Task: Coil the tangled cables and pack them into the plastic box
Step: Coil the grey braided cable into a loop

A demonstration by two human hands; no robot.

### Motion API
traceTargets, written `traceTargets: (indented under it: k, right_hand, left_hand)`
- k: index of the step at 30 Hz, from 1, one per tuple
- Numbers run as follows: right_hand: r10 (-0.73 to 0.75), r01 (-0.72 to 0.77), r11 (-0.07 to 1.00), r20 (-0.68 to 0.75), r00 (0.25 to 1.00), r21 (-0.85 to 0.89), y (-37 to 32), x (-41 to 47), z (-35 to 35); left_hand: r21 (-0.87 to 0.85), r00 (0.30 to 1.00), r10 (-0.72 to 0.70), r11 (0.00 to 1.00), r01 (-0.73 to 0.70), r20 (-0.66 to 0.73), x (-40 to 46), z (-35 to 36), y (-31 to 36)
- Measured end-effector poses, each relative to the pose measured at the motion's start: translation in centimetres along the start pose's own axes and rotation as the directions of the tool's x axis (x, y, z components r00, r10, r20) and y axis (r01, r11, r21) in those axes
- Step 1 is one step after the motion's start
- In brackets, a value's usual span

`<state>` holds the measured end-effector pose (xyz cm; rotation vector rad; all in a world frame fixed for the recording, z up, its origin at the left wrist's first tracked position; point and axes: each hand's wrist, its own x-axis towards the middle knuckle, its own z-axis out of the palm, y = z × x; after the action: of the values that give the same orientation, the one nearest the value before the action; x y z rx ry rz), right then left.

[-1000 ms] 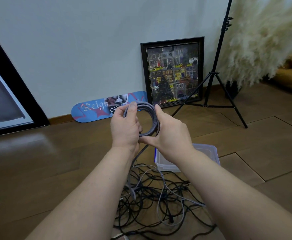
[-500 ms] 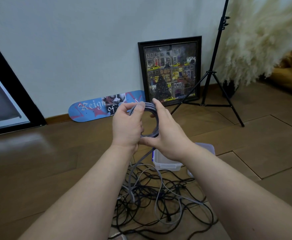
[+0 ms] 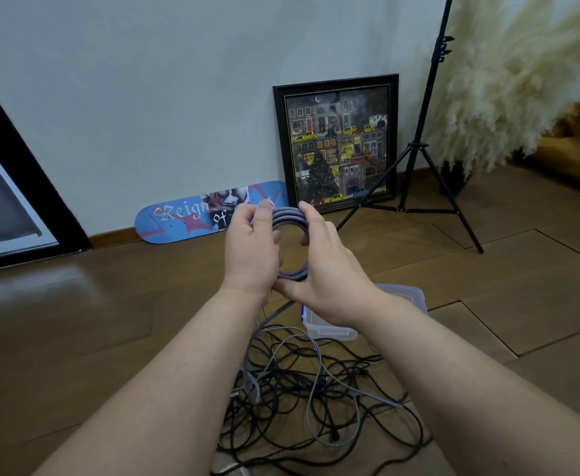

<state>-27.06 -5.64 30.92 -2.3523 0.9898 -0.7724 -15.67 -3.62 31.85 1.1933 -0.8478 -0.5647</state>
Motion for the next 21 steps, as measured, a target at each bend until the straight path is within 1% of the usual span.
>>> traceTargets:
  k: [4,7,8,10,13,15,17,19,21]
  right_hand:
    - [0.041,-0.043,0.995,-0.019,0.999,-0.088,-0.2,0.0,0.3]
    - [0.084,-0.088,0.990,-0.046,0.995,-0.110,-0.1,0.1,0.5]
    - [0.091,-0.096,0.990,-0.053,0.994,-0.102,0.0,0.2,0.5]
    - [0.099,-0.104,0.992,-0.064,0.993,-0.067,0.3,0.3,0.2]
    - [0.103,-0.102,0.995,-0.099,0.990,0.020,0.9,0.6,-0.3]
    - [0.118,-0.108,0.990,-0.119,0.986,0.087,1.1,0.7,-0.5]
    - [0.118,-0.101,0.986,-0.129,0.985,0.130,1.1,0.7,-0.5]
    - [0.096,-0.078,0.988,-0.127,0.987,0.135,1.2,0.7,-0.7]
    - [0.082,-0.069,0.989,-0.101,0.991,0.131,1.0,0.7,-0.8]
  left_hand:
    - [0.181,0.996,0.071,0.982,-0.060,-0.057,0.0,0.2,-0.4]
    - [0.255,0.993,0.087,0.965,-0.063,-0.084,-0.3,0.7,-0.4]
    - [0.243,0.994,0.069,0.969,-0.046,-0.087,-0.4,0.8,-0.4]
    - [0.143,0.997,0.000,0.990,0.011,-0.077,-0.5,0.9,-0.5]
    - [-0.049,0.996,-0.080,0.995,0.081,0.028,-1.0,0.9,-0.3]
    - [-0.129,0.988,-0.092,0.986,0.108,0.123,-1.2,0.7,0.0]
    - [-0.187,0.980,-0.096,0.974,0.129,0.177,-1.3,0.7,0.2]
    - [-0.230,0.974,-0.096,0.963,0.143,0.203,-1.5,0.8,0.4]
    - [-0.215,0.977,-0.068,0.970,0.112,0.201,-1.7,0.8,0.5]
